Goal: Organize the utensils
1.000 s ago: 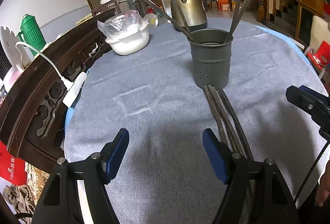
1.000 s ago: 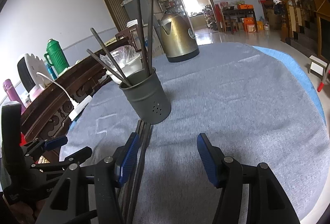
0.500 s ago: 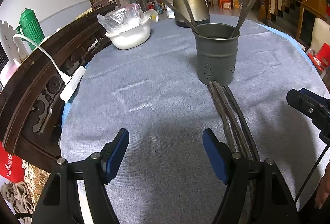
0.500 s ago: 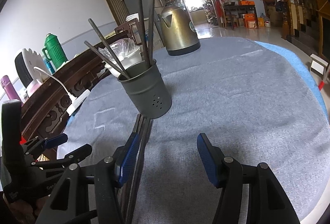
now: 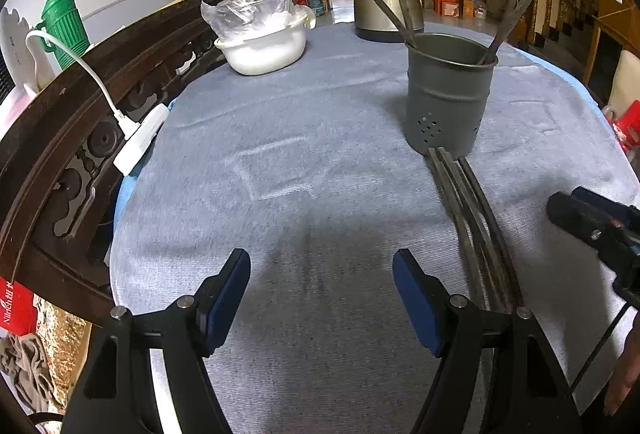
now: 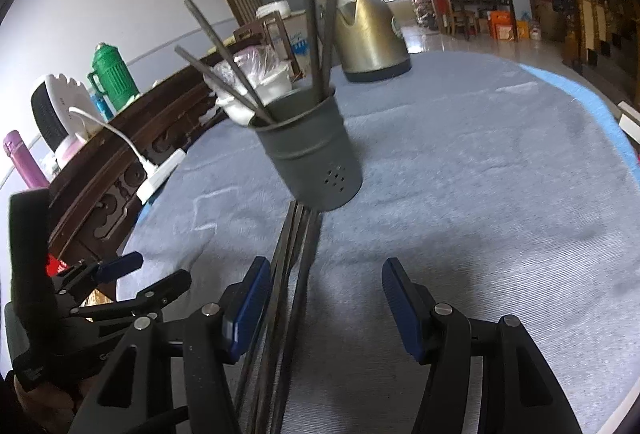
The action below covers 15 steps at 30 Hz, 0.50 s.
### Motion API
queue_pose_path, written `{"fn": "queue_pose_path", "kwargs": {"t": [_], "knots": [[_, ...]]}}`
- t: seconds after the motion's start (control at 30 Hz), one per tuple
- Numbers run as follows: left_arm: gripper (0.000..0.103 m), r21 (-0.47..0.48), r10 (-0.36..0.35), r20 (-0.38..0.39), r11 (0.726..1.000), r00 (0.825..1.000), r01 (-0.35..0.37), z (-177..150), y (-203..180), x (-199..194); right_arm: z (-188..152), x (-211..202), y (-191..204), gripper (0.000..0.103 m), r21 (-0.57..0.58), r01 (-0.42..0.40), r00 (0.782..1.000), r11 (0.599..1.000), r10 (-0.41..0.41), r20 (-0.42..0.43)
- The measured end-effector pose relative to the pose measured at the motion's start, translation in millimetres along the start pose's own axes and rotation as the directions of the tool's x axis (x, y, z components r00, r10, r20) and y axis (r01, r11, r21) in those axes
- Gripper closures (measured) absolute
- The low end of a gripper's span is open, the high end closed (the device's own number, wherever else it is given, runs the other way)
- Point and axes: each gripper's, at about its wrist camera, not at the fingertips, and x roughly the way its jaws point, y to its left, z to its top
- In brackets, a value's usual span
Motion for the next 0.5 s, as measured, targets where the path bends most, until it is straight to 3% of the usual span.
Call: {"fn": "queue_pose_path", "kwargs": {"t": [0.03,0.1,0.13,0.3,0.5], "knots": [[0.029,-0.001,-0.001,0.000,1.000,1.000,0.001,-0.3,0.6,0.0,-0.3,2.8,1.2,0.044,-0.003,0.000,1.000,1.000,0.000,-0.009],[0.029,-0.001,-0.001,0.000,1.000,1.000,0.001,-0.9,1.9,0.3,-1.2,12.1,5.4,0.061,-0.016,0.002,0.999,1.000,-0.002,-0.049],[0.029,0.000,0.001,0.000,1.000,1.000,-0.001,-1.3,2.4,0.5,-1.4,17.9,7.2,0.064,-0.021,0.011,0.997,1.000,-0.012,-0.076],[0.029,-0.001,0.007,0.000,1.000,1.000,-0.007,-3.4,5.1,-0.3,-1.3,35.4,5.8,0.065,0.020,-0.019,0.990,1.000,0.021,-0.136],[0.029,-0.005,0.008,0.001,1.000,1.000,-0.008,-4.3,7.8,0.0,-1.3,43.2,9.8,0.066,0.017,-0.027,0.988,0.999,0.030,-0.151]]}}
